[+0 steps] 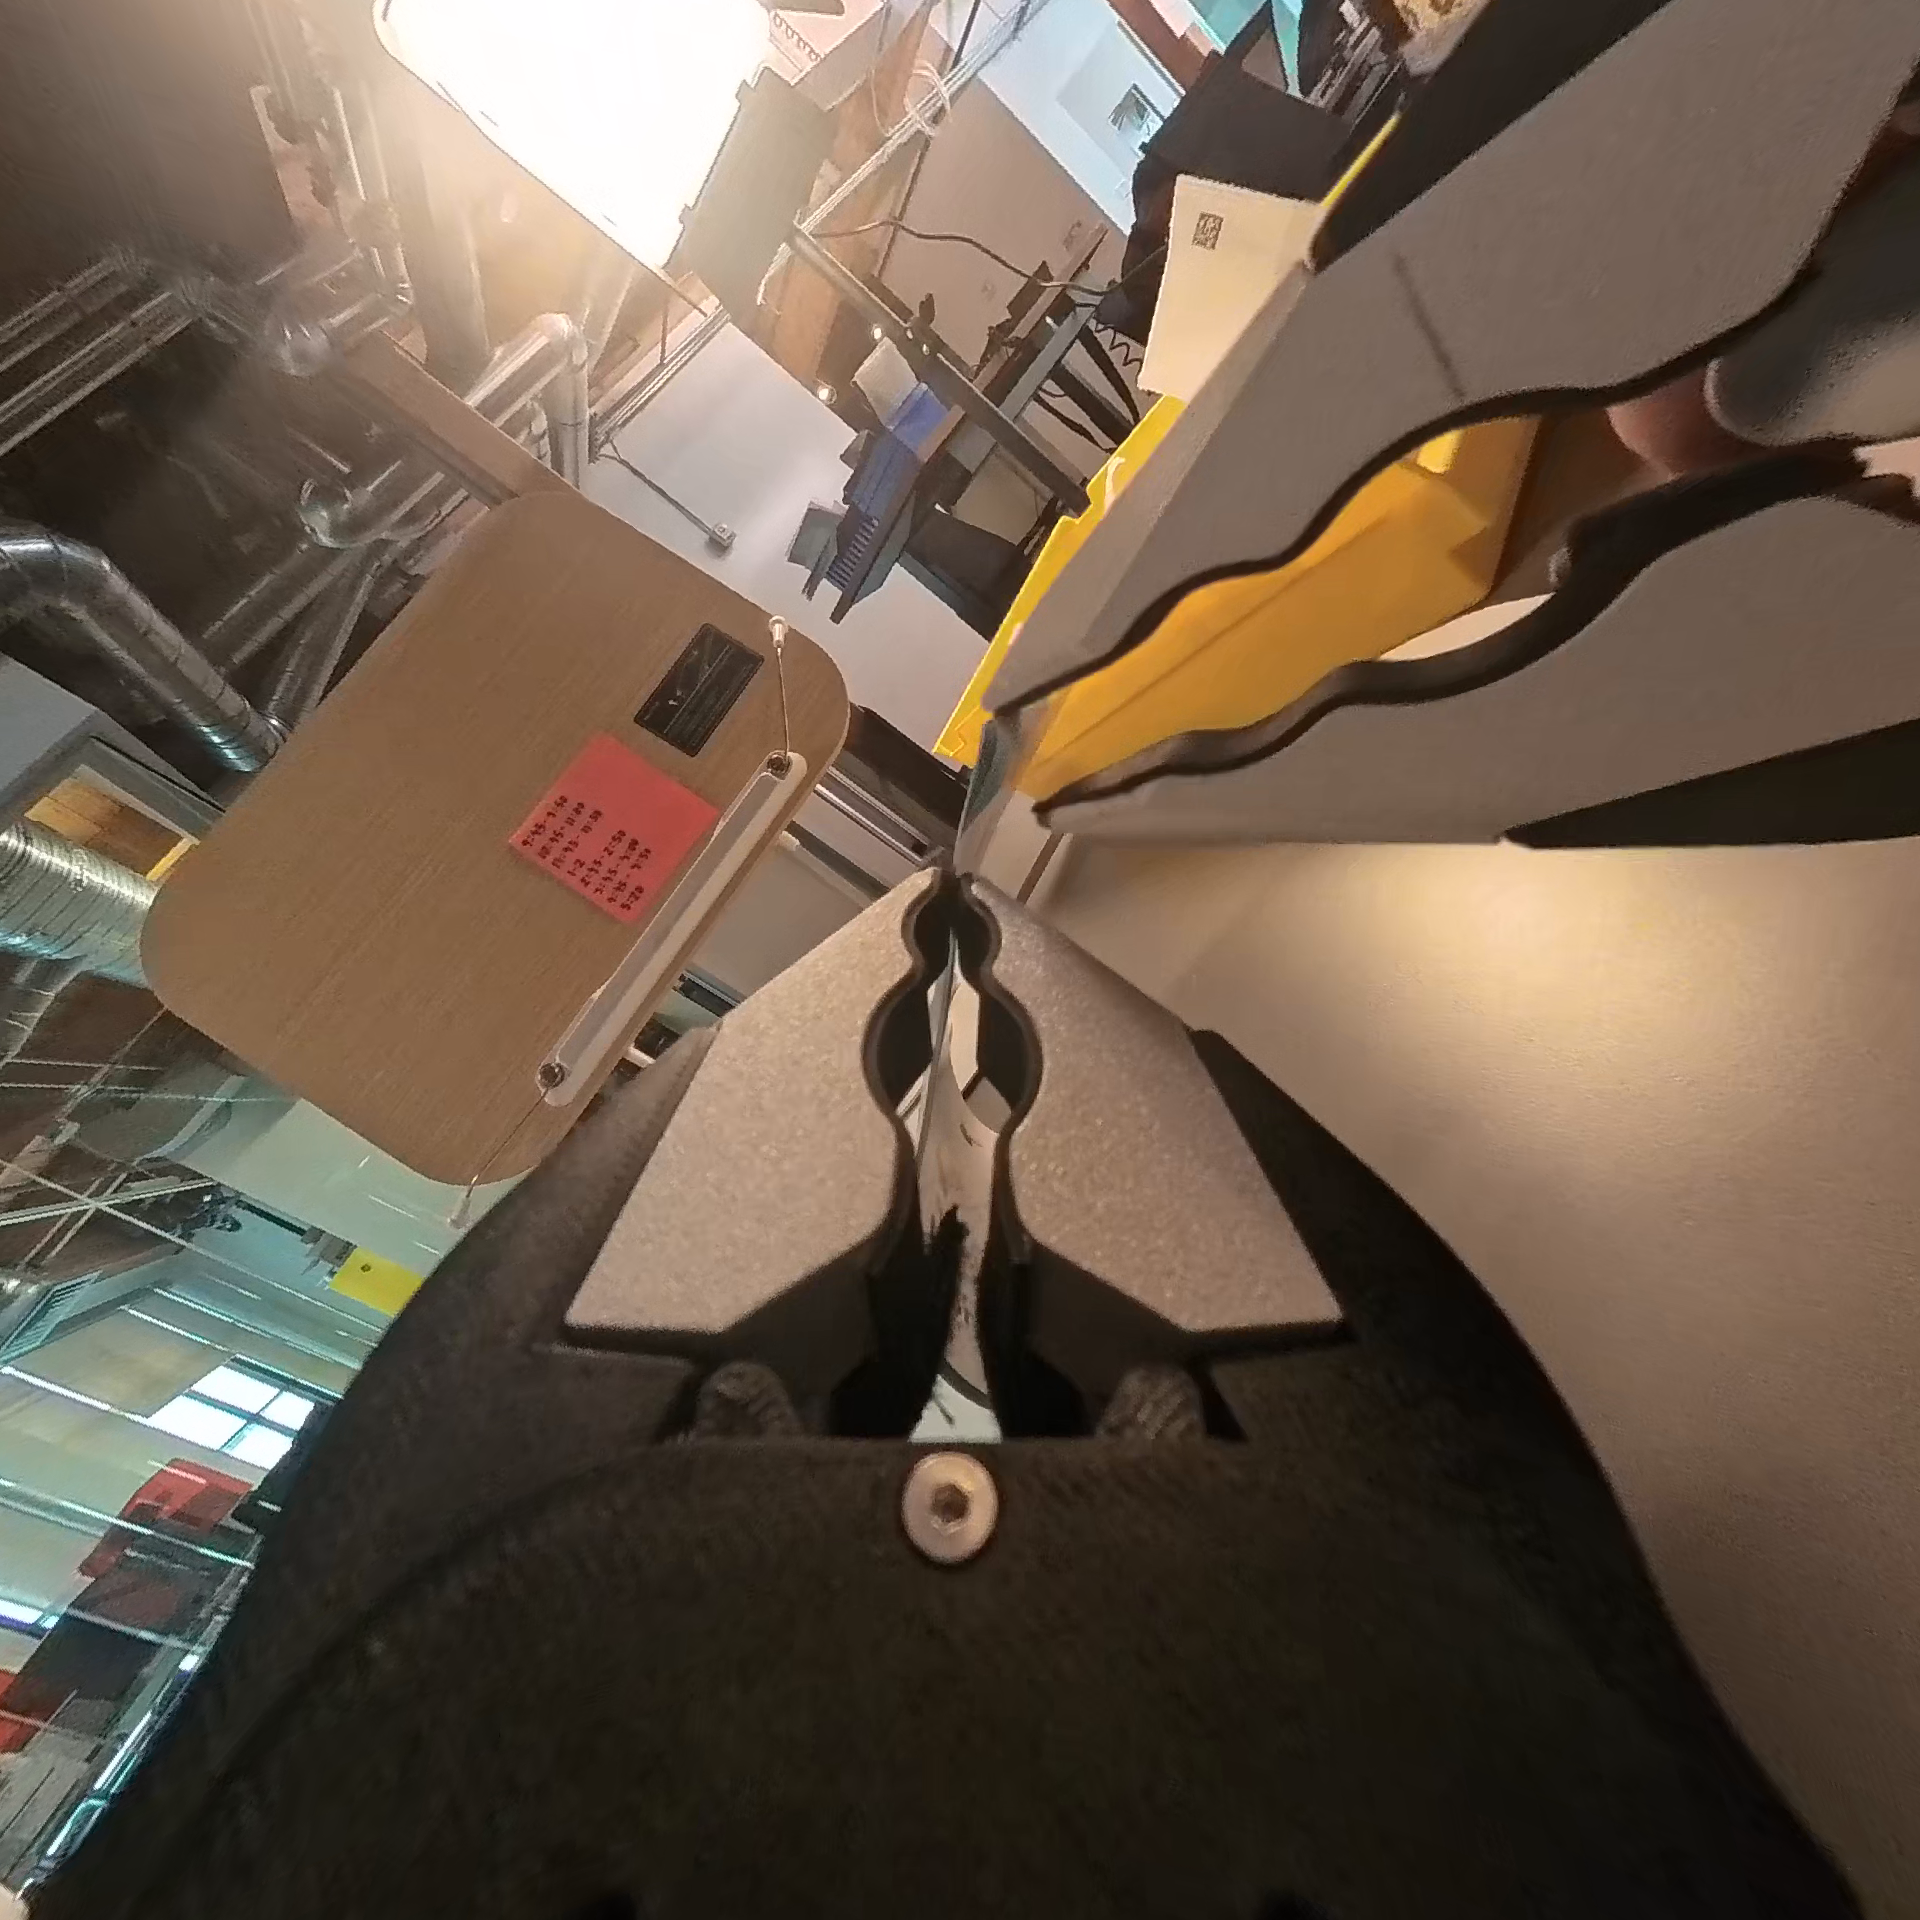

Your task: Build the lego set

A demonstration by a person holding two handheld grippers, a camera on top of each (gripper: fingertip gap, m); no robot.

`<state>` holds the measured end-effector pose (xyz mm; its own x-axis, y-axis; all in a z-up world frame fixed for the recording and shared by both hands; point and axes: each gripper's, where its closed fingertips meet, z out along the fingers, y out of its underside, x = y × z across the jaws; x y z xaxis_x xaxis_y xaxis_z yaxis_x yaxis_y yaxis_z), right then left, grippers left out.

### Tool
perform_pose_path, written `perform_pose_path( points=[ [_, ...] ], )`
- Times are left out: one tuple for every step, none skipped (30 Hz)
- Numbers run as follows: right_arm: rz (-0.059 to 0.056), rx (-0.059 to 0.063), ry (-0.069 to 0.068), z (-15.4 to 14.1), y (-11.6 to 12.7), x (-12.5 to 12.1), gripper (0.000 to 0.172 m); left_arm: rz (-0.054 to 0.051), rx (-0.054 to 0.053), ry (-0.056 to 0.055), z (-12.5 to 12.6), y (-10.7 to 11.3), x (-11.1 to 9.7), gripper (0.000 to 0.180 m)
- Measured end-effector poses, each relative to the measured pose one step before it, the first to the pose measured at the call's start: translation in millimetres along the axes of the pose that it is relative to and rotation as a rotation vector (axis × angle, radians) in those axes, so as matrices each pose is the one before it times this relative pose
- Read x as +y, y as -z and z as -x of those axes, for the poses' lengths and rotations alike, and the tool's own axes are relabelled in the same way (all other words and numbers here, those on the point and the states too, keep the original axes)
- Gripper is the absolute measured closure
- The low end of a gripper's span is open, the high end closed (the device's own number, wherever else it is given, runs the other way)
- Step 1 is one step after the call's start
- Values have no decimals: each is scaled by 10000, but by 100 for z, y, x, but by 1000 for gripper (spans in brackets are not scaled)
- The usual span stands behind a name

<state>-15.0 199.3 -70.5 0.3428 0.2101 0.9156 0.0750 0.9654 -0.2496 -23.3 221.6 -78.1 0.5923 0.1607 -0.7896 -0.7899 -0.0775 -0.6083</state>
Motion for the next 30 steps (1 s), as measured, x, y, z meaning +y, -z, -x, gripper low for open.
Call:
perform_pose_path(
  points=[
    [3, -15, -9, 92, 4, 8, 160, 14, -15, 29, 47, 1, 48, 180],
    [1, -14, 2, 101, 1, -22, 161, 4, 2, 40, 38, 0, 29, 180],
    [0, -11, 8, 92, -20, -37, 161, 5, -5, 25, 38, 4, 20, 180],
    [2, -8, 8, 66, -8, -7, 161, 3, -6, 2, 21, 0, 6, 180],
    [0, 7, 5, -8, 0, 22, 161, 6, 9, -8, -17, -5, 14, 180],
    [-3, 12, -8, -78, 23, 48, 161, -4, 17, -10, -37, -9, -16, 180],
    [0, 20, -14, -108, 39, 39, 160, -4, 8, -13, -37, -6, -17, 180],
    [0, 31, -17, -109, 0, 45, 158, -11, 21, -16, -53, -11, -28, 180],
    [-5, 28, -25, -95, -24, 47, 155, -10, 19, -24, -57, -7, -42, 180],
    [0, 4, -20, -49, -13, 27, 153, -5, 16, -38, -64, -1, -30, 180],
    [10, -19, -2, 5, -2, 29, 153, -8, 11, -42, -49, -5, -27, 180],
    [14, -29, 6, 18, -37, -13, 153, 0, 13, -28, -49, -2, -1, 180],
    [9, -21, 6, -5, -17, 33, 153, 9, 6, -9, -26, -10, 15, 180],
    [6, -14, 3, -45, -24, 73, 153, 7, 1, -3, 10, -8, 25, 180],
    [10, -6, 4, -94, -2, 73, 155, 3, -5, 8, 27, -3, 22, 180],
    [11, 0, 4, -98, -9, 64, 157, 8, -14, 23, 41, -12, 30, 180],
    [8, -2, -3, -114, 2, 46, 158, 8, -11, 28, 35, -2, 31, 180],
    [10, -11, 2, -111, 23, 51, 160, 10, 0, 34, 36, -5, 43, 180],
    [7, -14, 5, -83, -12, 37, 161, 12, -9, 24, 39, -11, 44, 180],
    [3, -10, 0, -82, 52, 12, 162, 2, -8, 12, 37, 5, 15, 180],
    [4, -2, 1, -79, 59, -4, 162, 3, -2, 12, 15, -1, -1, 180],
    [5, 4, 3, -80, 19, 14, 162, 5, 0, 2, 3, -8, 14, 180],
    [7, 3, -3, -72, -1, 35, 162, 0, 7, -9, -26, -6, -10, 180],
    [7, 2, -1, -19, -44, 8, 162, 8, 21, -18, -41, -11, 15, 180],
    [3, 3, 4, -37, -29, -8, 163, 9, 11, -26, -44, -17, 4, 180],
    [1, 4, 4, -76, -11, -15, 163, 6, 4, -24, -25, 0, 10, 180],
    [6, -2, 7, -86, 7, -10, 164, 10, 9, -17, -17, -10, 11, 180],
    [11, -10, 20, 5, 20, 19, 166, 14, 2, -29, -15, -6, 28, 180],
    [13, -25, 34, 71, 20, 23, 170, 2, 0, -21, -8, -5, 7, 180],
    [9, -32, 48, 109, 9, 14, 171, -22, 19, 5, -28, 4, -29, 180]
  ],
)
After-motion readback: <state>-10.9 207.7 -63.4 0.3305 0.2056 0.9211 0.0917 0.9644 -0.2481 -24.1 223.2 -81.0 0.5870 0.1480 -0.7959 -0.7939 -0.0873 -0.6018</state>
